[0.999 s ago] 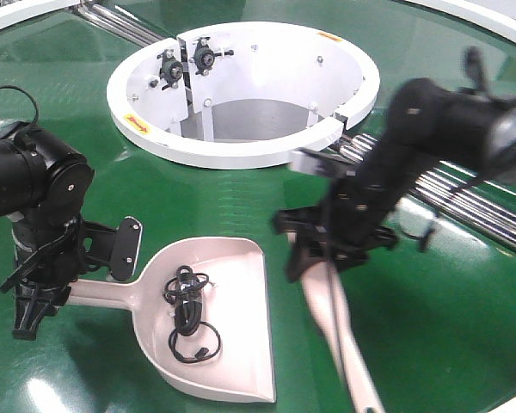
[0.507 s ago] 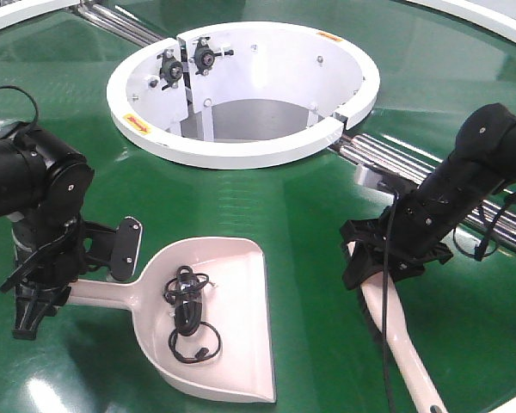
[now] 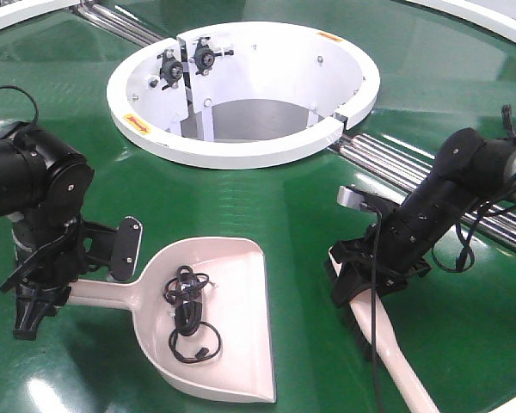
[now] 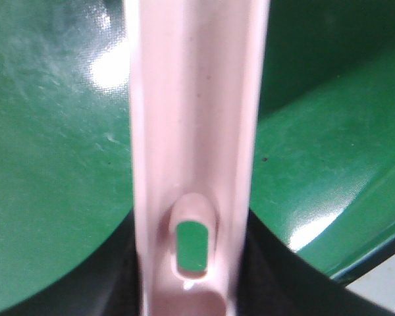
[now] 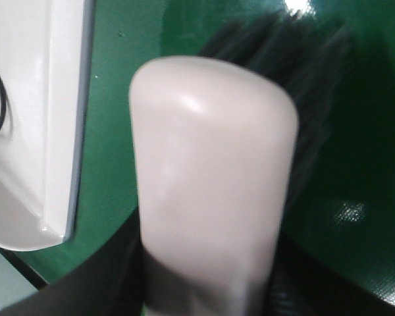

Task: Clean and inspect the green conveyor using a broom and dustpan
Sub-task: 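Lower the brush onto the belt beside the dustpan with the right gripper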

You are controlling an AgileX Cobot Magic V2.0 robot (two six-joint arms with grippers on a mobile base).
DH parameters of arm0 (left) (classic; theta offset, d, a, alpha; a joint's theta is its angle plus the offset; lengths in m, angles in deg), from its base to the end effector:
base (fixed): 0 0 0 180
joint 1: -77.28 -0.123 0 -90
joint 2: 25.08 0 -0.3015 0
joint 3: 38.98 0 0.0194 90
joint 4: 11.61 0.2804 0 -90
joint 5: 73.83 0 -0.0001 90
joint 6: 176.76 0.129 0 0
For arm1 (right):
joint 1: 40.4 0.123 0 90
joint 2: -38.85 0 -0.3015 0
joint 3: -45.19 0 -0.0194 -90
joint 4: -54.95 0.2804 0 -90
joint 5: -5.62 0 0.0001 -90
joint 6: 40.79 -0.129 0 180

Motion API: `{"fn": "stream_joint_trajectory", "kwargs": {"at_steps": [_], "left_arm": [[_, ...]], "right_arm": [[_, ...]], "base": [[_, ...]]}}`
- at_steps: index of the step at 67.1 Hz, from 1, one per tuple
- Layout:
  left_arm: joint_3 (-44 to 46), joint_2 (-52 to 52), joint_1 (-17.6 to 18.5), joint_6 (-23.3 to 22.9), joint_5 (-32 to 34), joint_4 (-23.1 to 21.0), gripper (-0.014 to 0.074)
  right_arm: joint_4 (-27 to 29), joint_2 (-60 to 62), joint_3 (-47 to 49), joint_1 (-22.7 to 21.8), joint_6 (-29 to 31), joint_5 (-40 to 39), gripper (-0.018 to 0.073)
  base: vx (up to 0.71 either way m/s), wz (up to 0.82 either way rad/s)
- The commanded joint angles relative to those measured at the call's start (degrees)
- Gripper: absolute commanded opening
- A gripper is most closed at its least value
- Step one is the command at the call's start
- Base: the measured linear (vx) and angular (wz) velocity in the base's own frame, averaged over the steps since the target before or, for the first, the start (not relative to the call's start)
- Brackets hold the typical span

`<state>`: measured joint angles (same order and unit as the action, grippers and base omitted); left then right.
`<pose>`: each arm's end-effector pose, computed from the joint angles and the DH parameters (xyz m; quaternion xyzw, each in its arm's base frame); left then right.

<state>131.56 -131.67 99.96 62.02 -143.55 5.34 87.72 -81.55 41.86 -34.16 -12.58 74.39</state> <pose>0.3234 -0.0969 0.1826 -0.6885 -0.7107 -0.1134 0.0893 0.3698 0.1059 0.1335 0.1581 -0.9495 -0.2656 0.0548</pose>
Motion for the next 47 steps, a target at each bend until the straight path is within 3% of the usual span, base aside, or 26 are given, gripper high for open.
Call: {"fn": "stream_joint_trajectory", "kwargs": {"at_steps": [1, 18, 47], "left_arm": [[1.55, 2.08, 0.56, 0.59, -1.56, -1.00, -0.0023], [1.55, 2.08, 0.56, 0.59, -1.56, -1.00, -0.0023], [1.55, 2.08, 0.56, 0.59, -1.56, -1.00, -0.0023]], "right_arm": [[1.66, 2.53, 1.24, 0.00, 0.76, 4.46, -0.0003], [1.10, 1.94, 1.38, 0.00, 0.76, 4.08, 0.0034], [-0.18, 1.75, 1.38, 0.00, 0.35, 3.54, 0.0372]], "base": [[0.00, 0.00], [0.00, 0.00], [0.00, 0.00]]}}
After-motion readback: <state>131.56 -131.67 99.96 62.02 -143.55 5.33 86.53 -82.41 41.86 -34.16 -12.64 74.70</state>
